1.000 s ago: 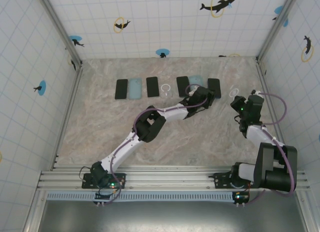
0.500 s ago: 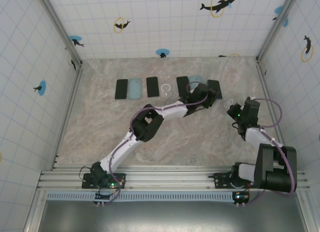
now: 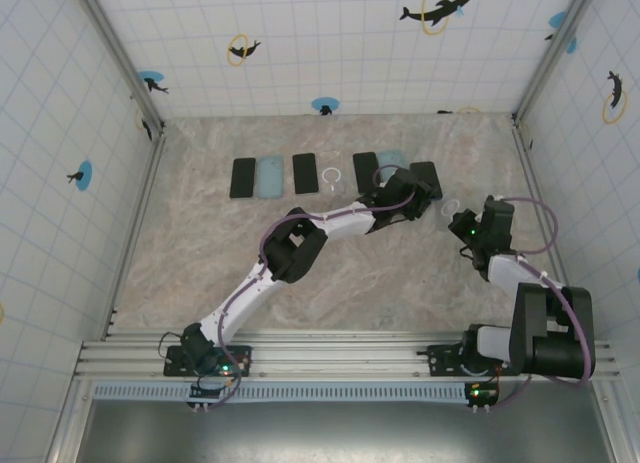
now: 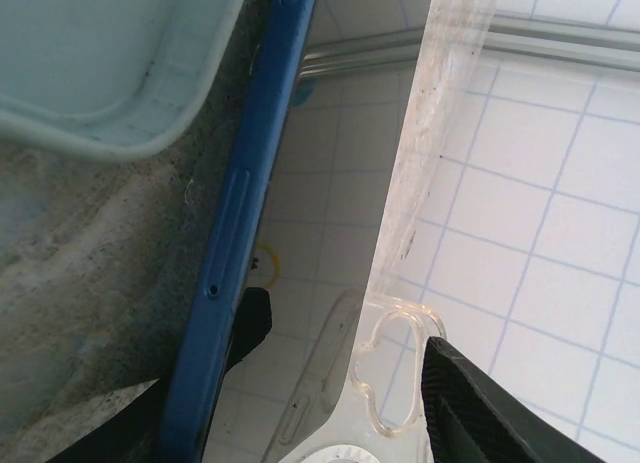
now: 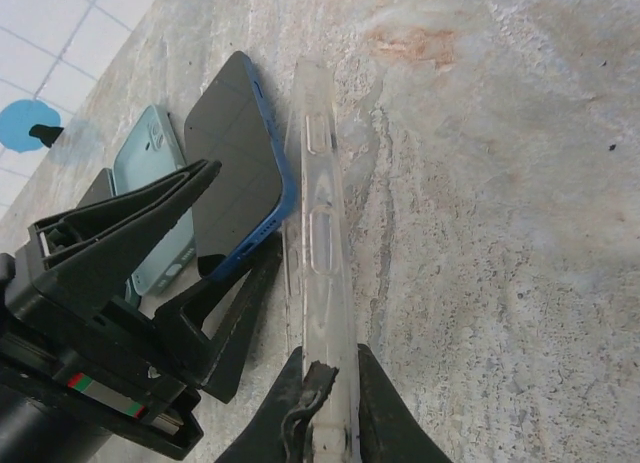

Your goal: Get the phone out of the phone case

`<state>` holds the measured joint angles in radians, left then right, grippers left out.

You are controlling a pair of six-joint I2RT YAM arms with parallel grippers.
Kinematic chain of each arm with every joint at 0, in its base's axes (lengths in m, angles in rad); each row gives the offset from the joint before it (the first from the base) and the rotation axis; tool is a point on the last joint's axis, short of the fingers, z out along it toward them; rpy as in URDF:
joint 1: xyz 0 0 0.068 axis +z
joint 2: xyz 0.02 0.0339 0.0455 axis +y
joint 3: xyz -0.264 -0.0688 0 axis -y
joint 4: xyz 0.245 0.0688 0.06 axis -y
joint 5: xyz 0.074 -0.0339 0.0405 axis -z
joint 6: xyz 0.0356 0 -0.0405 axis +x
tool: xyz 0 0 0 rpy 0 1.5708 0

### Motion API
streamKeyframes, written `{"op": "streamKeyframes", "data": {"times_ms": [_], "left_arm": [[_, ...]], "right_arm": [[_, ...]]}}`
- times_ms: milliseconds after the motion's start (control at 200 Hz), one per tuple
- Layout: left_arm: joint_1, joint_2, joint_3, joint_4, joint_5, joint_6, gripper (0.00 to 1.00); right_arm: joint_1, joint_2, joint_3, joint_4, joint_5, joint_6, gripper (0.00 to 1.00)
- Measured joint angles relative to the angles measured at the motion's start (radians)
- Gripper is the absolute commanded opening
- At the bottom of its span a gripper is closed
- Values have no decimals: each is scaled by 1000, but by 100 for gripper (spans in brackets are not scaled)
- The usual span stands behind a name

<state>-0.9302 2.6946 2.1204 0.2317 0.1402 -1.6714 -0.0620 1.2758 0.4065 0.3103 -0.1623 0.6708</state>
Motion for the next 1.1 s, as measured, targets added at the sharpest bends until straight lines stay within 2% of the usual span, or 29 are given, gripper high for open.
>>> {"op": "streamKeyframes", "data": {"times_ms": [561,751,1101], "left_arm": [[6,-39,-50,-4,31,33,54],[19,-47,-65,-26,41,75,46],[50,-47,-63,-54,55,108,22]], "right_arm": [[1,2,-18,54,8,99,7],[-5,2,-27,52,17,94,7],[-5,2,-28,51,23,79,7]]}}
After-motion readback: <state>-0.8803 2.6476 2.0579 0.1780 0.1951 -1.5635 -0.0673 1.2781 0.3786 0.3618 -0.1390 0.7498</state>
